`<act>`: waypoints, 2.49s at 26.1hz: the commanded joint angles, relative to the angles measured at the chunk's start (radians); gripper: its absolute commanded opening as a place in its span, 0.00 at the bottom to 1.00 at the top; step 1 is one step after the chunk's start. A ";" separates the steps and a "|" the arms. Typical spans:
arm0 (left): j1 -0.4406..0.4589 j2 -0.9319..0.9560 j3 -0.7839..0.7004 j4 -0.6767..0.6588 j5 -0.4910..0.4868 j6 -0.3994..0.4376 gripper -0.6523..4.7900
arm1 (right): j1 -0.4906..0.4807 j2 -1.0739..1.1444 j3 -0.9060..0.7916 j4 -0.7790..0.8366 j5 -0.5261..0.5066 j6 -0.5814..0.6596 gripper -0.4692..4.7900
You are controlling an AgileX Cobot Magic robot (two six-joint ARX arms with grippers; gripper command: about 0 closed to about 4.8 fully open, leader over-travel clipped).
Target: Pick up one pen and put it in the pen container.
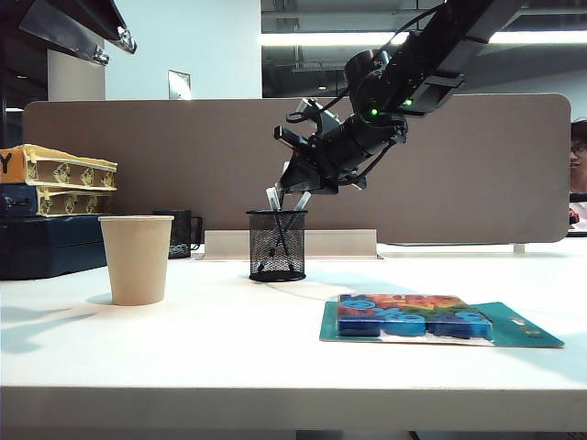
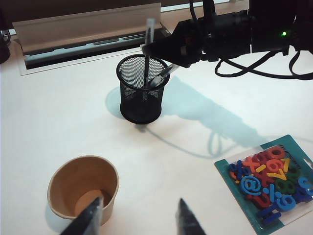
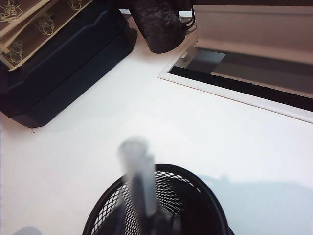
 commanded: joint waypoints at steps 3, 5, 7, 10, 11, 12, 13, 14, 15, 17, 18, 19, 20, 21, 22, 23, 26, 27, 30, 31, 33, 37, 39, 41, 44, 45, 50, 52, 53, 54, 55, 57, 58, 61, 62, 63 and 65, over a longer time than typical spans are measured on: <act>0.001 -0.003 0.000 -0.002 -0.002 -0.002 0.47 | 0.003 -0.006 0.006 0.017 0.000 -0.003 0.27; 0.001 -0.003 0.000 -0.003 -0.002 -0.002 0.47 | 0.003 -0.006 0.006 0.016 0.003 -0.003 0.27; 0.001 -0.003 0.000 -0.003 -0.002 -0.002 0.47 | 0.003 -0.007 0.006 0.016 0.003 -0.003 0.27; 0.001 -0.003 0.000 -0.002 -0.002 -0.002 0.47 | -0.001 -0.017 0.007 0.018 0.002 -0.003 0.27; 0.001 -0.003 0.000 0.002 -0.002 -0.002 0.47 | -0.004 -0.024 0.007 0.017 0.002 -0.003 0.27; 0.001 -0.003 0.000 0.007 -0.002 -0.002 0.47 | -0.004 -0.026 0.007 0.018 0.002 -0.003 0.27; 0.001 -0.003 0.000 0.016 -0.002 -0.002 0.47 | -0.006 -0.033 0.007 0.017 0.002 -0.003 0.27; 0.001 -0.003 0.000 0.021 -0.002 -0.002 0.47 | -0.011 -0.039 0.007 0.016 0.001 -0.003 0.27; 0.001 -0.003 0.000 0.028 -0.002 -0.002 0.47 | -0.012 -0.045 0.006 0.014 0.001 -0.003 0.27; 0.001 -0.003 0.000 0.035 -0.002 -0.002 0.47 | -0.021 -0.064 0.006 -0.005 -0.001 -0.004 0.27; 0.001 -0.003 0.000 0.034 -0.002 -0.002 0.47 | -0.027 -0.076 0.006 -0.024 -0.001 -0.014 0.27; 0.001 -0.003 0.000 0.035 -0.002 -0.001 0.47 | -0.032 -0.089 0.006 -0.045 -0.001 -0.030 0.27; 0.001 -0.003 0.000 0.035 -0.003 0.010 0.47 | -0.037 -0.103 0.006 -0.064 -0.002 -0.048 0.27; 0.001 -0.003 0.000 0.036 -0.007 0.038 0.47 | -0.047 -0.117 0.006 -0.079 -0.024 -0.066 0.27; 0.001 -0.003 0.000 0.037 -0.019 0.049 0.47 | -0.049 -0.124 0.006 -0.082 -0.046 -0.075 0.29; 0.001 -0.003 0.000 0.041 -0.028 0.050 0.47 | -0.054 -0.138 0.006 -0.094 -0.071 -0.075 0.31; 0.001 -0.003 0.000 0.047 -0.028 0.050 0.47 | -0.056 -0.177 0.006 -0.149 -0.068 -0.111 0.31; 0.001 -0.003 0.000 0.049 -0.028 0.050 0.47 | -0.056 -0.205 0.006 -0.185 -0.060 -0.153 0.31; 0.001 -0.002 0.000 0.048 -0.028 0.050 0.47 | -0.064 -0.254 0.006 -0.223 -0.039 -0.178 0.31; 0.001 -0.002 0.000 0.047 -0.028 0.050 0.47 | -0.066 -0.272 0.006 -0.245 -0.038 -0.182 0.31; 0.001 -0.002 0.000 0.029 -0.028 0.050 0.47 | -0.072 -0.303 0.006 -0.309 -0.039 -0.206 0.31; 0.001 -0.003 0.000 -0.012 -0.027 0.050 0.47 | -0.073 -0.346 0.005 -0.449 -0.035 -0.277 0.31; 0.001 -0.020 0.000 -0.011 -0.024 0.051 0.47 | -0.074 -0.385 0.005 -0.491 -0.014 -0.299 0.31; 0.001 -0.039 0.000 -0.013 -0.024 0.055 0.47 | -0.074 -0.419 0.005 -0.501 -0.013 -0.305 0.31; 0.001 -0.077 0.000 -0.055 -0.029 0.070 0.47 | -0.074 -0.484 0.005 -0.557 -0.005 -0.324 0.31; 0.001 -0.085 0.000 -0.066 -0.032 0.070 0.47 | -0.074 -0.495 0.005 -0.573 0.004 -0.334 0.31; 0.001 -0.140 0.000 -0.095 -0.071 0.069 0.47 | -0.074 -0.559 -0.030 -0.642 0.052 -0.351 0.31; 0.001 -0.160 -0.002 -0.119 -0.069 0.069 0.47 | -0.073 -0.602 -0.081 -0.650 0.099 -0.353 0.31; 0.001 -0.167 -0.003 -0.128 -0.071 0.069 0.47 | -0.074 -0.616 -0.100 -0.643 0.112 -0.358 0.31; 0.001 -0.180 -0.005 -0.137 -0.070 0.069 0.47 | -0.074 -0.651 -0.140 -0.614 0.127 -0.358 0.31; 0.001 -0.191 -0.010 -0.140 -0.070 0.069 0.47 | -0.074 -0.678 -0.166 -0.596 0.141 -0.358 0.31; 0.001 -0.212 -0.025 -0.141 -0.069 0.063 0.47 | -0.077 -0.722 -0.203 -0.575 0.152 -0.358 0.31; 0.001 -0.227 -0.038 -0.145 -0.069 0.052 0.47 | -0.078 -0.749 -0.224 -0.569 0.164 -0.358 0.31; 0.001 -0.287 -0.103 -0.146 -0.065 0.037 0.47 | -0.078 -0.814 -0.280 -0.571 0.166 -0.358 0.31; 0.001 -0.302 -0.118 -0.146 -0.065 0.030 0.47 | -0.078 -0.832 -0.297 -0.570 0.167 -0.358 0.31; 0.001 -0.320 -0.134 -0.146 -0.065 0.019 0.47 | -0.078 -0.849 -0.319 -0.567 0.167 -0.358 0.31; 0.001 -0.353 -0.159 -0.146 -0.065 0.016 0.47 | -0.078 -0.877 -0.357 -0.566 0.172 -0.358 0.31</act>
